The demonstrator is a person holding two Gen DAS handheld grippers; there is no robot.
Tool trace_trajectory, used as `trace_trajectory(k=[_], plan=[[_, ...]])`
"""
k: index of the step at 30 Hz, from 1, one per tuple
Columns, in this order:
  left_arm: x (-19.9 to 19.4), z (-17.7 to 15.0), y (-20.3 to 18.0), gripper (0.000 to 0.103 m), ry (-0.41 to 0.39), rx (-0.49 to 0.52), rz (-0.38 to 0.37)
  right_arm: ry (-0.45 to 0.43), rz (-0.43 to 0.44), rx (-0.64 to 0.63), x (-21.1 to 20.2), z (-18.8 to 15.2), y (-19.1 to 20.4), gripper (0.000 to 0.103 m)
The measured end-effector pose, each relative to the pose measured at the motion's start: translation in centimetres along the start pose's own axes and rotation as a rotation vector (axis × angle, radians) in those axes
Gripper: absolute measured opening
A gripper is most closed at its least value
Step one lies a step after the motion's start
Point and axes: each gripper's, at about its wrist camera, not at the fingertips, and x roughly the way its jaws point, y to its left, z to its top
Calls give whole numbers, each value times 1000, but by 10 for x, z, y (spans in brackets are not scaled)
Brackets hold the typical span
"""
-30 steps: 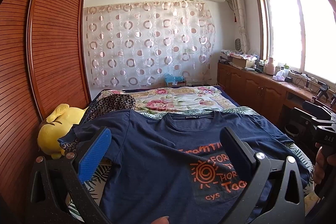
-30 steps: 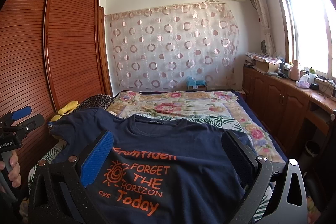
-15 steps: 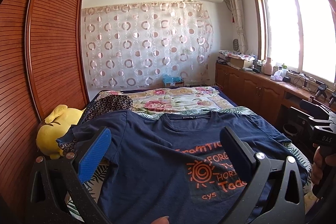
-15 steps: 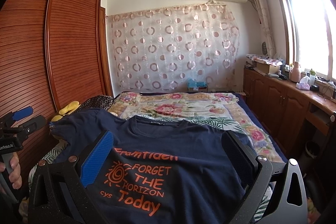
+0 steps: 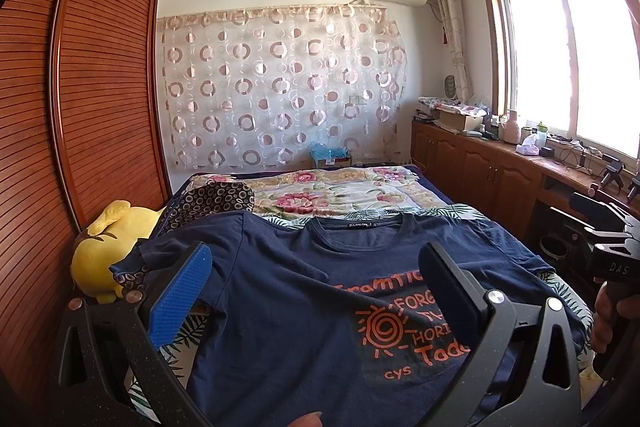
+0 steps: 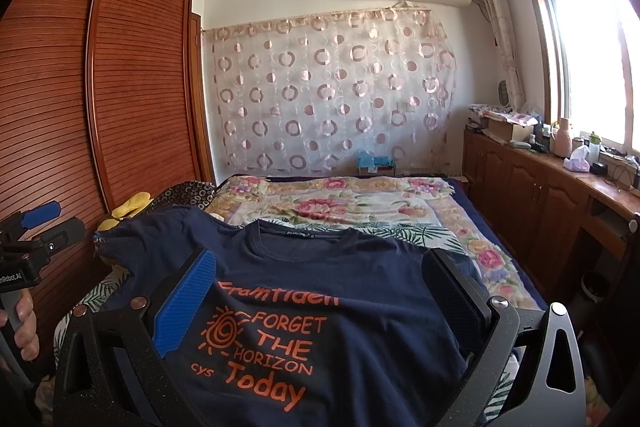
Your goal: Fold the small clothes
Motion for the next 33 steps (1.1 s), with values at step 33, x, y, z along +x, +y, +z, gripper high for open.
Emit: trace_trajectory(k=[33], plan=[[-1, -4, 3, 103, 7, -4, 6, 2, 0, 1, -1, -1, 1, 103]])
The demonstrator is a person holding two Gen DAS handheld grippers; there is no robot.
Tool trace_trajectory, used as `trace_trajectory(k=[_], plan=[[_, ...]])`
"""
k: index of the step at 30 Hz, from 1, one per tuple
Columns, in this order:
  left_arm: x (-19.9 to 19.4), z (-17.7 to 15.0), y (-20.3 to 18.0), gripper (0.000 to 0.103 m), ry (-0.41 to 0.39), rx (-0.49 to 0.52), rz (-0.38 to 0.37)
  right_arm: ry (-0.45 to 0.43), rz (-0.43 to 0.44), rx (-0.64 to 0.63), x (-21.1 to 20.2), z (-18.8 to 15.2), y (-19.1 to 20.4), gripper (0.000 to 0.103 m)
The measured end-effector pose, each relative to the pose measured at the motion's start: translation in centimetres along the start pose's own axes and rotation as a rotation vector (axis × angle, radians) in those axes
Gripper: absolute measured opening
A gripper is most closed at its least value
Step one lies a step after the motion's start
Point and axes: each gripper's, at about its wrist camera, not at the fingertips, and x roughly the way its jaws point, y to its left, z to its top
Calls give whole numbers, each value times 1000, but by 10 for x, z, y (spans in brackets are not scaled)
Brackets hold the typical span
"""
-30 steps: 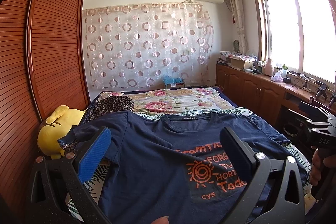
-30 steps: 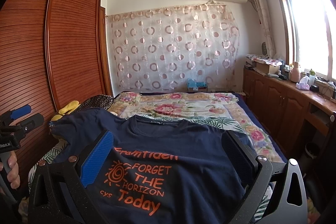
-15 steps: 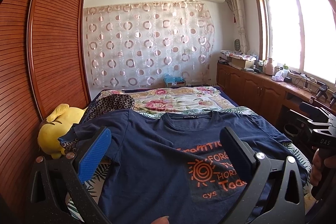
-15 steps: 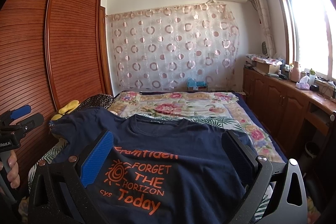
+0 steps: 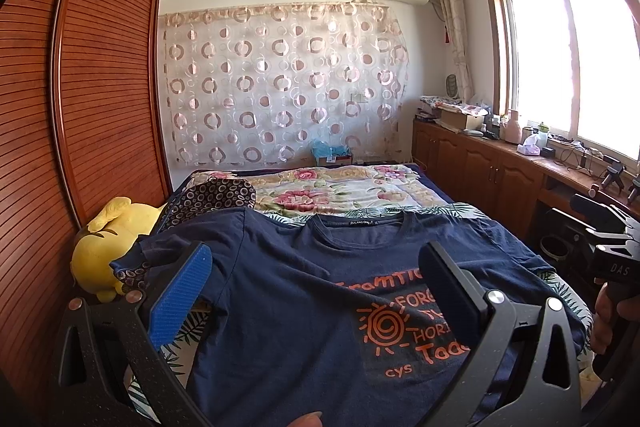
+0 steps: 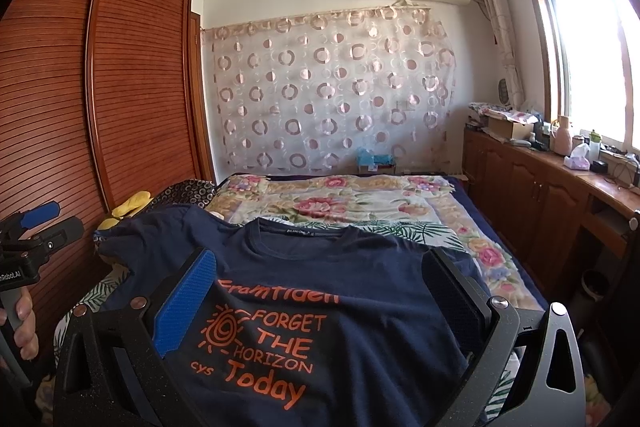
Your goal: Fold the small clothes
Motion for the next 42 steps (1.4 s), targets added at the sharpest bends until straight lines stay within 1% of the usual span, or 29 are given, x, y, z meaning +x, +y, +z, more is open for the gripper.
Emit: trace_trajectory(k=[9, 13, 19, 26, 29, 33, 36, 38, 39, 41, 42], plan=[[4, -3, 3, 103, 13, -6, 4, 12, 8, 1, 2, -1, 1, 103], [9, -9, 13, 103, 28, -14, 18, 36, 35, -6, 10, -4, 2, 103], [27, -25, 43, 103, 92, -49, 50, 106, 102, -38, 33, -18, 14, 103], [43, -43, 86, 103, 146, -76, 101, 175, 157, -75, 59, -23, 23, 103], [50, -48, 105, 103, 163, -99, 98, 204, 178, -89, 71, -27, 27, 103], [62, -58, 134, 103, 197, -138, 82, 239, 215, -105, 77, -28, 28, 103], [71, -61, 155, 96, 213, -174, 59, 267, 230, -123, 81, -27, 29, 103], [78, -62, 167, 89, 230, -197, 43, 275, 234, -144, 85, -24, 30, 103], [82, -61, 173, 84, 239, -210, 31, 274, 239, -155, 86, -21, 31, 103], [91, -60, 182, 79, 252, -229, 21, 271, 249, -172, 89, -17, 34, 103], [96, -58, 187, 74, 258, -235, 18, 271, 255, -178, 91, -15, 35, 103]])
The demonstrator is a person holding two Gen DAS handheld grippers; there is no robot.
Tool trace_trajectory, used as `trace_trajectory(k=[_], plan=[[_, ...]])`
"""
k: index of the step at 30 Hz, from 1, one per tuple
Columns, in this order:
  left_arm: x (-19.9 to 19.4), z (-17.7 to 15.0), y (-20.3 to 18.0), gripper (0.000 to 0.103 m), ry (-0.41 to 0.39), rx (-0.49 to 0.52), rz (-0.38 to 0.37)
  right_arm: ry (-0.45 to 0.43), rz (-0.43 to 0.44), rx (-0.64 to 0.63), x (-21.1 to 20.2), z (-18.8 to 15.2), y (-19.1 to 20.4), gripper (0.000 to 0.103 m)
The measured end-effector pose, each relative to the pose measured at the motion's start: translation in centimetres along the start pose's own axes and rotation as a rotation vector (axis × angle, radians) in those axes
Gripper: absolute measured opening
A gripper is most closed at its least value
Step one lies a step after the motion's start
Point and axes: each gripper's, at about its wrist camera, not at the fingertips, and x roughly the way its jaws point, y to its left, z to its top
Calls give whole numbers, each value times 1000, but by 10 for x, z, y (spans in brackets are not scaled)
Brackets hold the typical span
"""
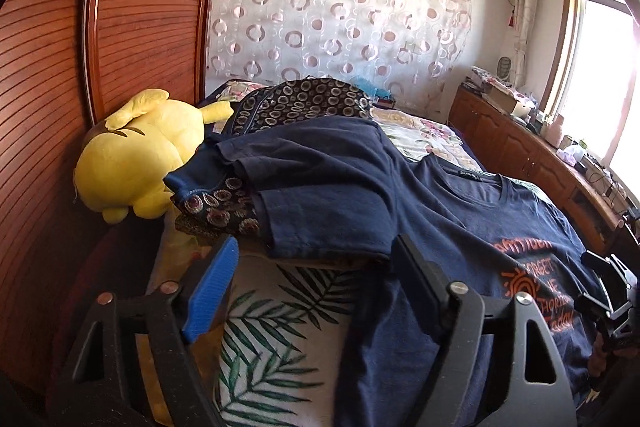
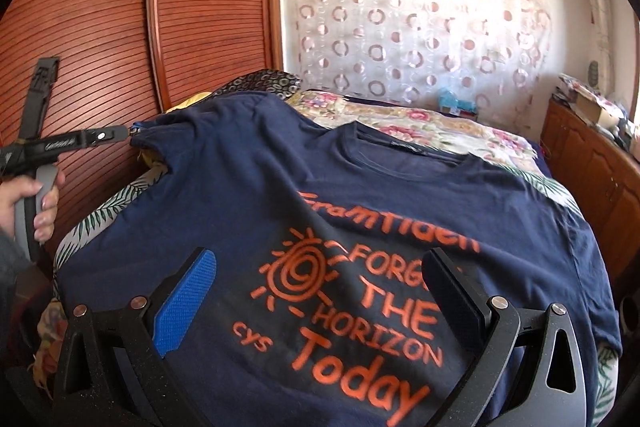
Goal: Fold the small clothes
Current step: 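Grasp the navy T-shirt's side edge with the left gripper and fold it inward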
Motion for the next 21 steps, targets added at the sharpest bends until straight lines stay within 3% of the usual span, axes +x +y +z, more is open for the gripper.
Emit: trace_trajectory(k=[1, 7, 18, 21], plan=[[3, 4, 3, 69, 5, -1, 1, 0, 5, -6, 2, 3, 0, 103], [26, 32, 16, 64, 20, -16, -7, -9, 39, -28, 15, 19, 1, 103], [90, 53, 41, 59, 184, -77, 24, -6, 58, -15, 37, 30, -4, 103], [95, 54, 39, 22, 205, -50, 7, -2, 63, -2, 38, 28, -5, 103]])
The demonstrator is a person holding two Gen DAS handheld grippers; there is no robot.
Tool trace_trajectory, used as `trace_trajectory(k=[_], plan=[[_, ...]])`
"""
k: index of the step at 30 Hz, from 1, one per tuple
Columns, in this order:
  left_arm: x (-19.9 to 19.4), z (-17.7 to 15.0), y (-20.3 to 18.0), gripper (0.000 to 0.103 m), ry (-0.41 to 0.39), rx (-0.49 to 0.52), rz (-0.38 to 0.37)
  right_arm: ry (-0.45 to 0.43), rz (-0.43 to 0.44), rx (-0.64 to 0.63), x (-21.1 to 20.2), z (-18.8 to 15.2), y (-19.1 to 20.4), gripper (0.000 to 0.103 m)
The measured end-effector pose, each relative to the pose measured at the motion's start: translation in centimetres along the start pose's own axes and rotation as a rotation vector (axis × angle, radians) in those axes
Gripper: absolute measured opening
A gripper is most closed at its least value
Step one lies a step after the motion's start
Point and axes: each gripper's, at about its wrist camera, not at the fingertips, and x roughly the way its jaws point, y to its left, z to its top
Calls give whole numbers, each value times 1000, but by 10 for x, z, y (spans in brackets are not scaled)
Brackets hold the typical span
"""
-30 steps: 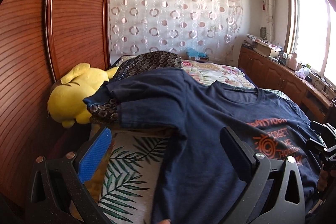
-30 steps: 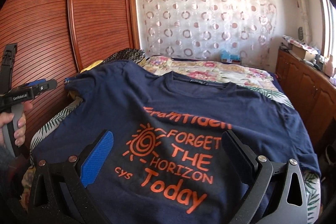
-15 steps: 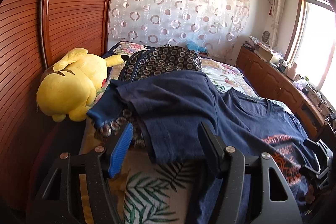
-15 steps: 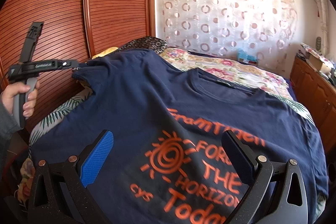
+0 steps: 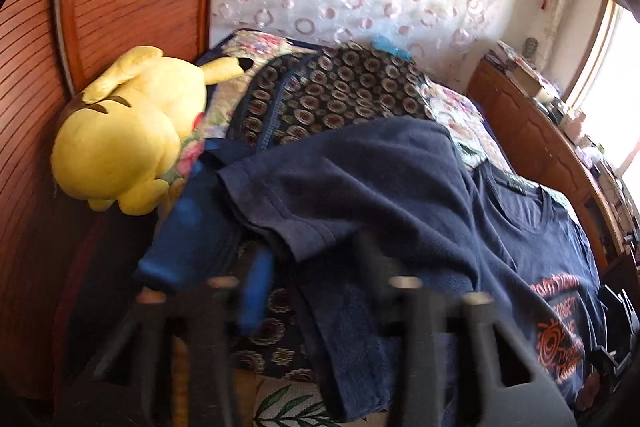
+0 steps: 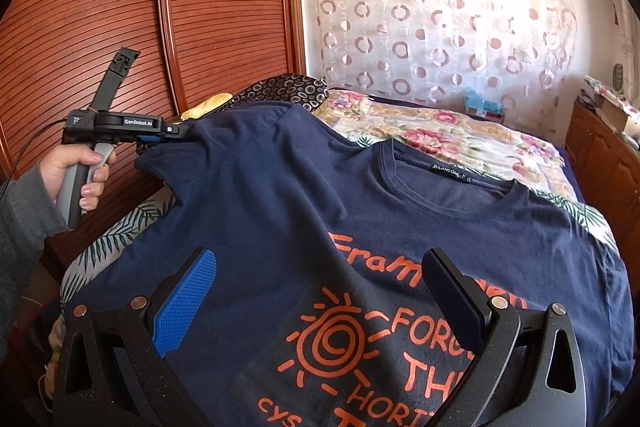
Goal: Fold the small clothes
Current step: 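Grasp the navy T-shirt's side edge with the left gripper and fold it inward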
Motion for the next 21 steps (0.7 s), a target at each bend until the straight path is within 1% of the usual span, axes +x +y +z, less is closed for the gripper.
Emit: trace_trajectory(k=[1, 3, 6, 8, 10, 15, 18, 21], plan=[[0, 1, -2, 14, -6, 12, 7, 1, 0, 2, 0, -1, 1, 103], [-7, 2, -9, 7, -36, 55, -3, 3, -4, 7, 1, -1, 0, 103], [-18, 6, -20, 5, -81, 96, 11, 1, -7, 29, 1, -2, -2, 103], [-27, 9, -30, 4, -104, 114, -13, -5, -13, 42, -1, -2, -5, 103], [-39, 11, -49, 4, -131, 157, -33, -17, -25, 53, -6, -1, -8, 103], [-63, 17, -103, 4, -166, 256, -112, -54, -71, 84, -21, 0, -20, 103], [-71, 14, -138, 4, -171, 313, -169, -73, -96, 107, -30, -2, -27, 103], [-72, 6, -168, 4, -159, 370, -207, -80, -116, 134, -35, -8, -34, 103]])
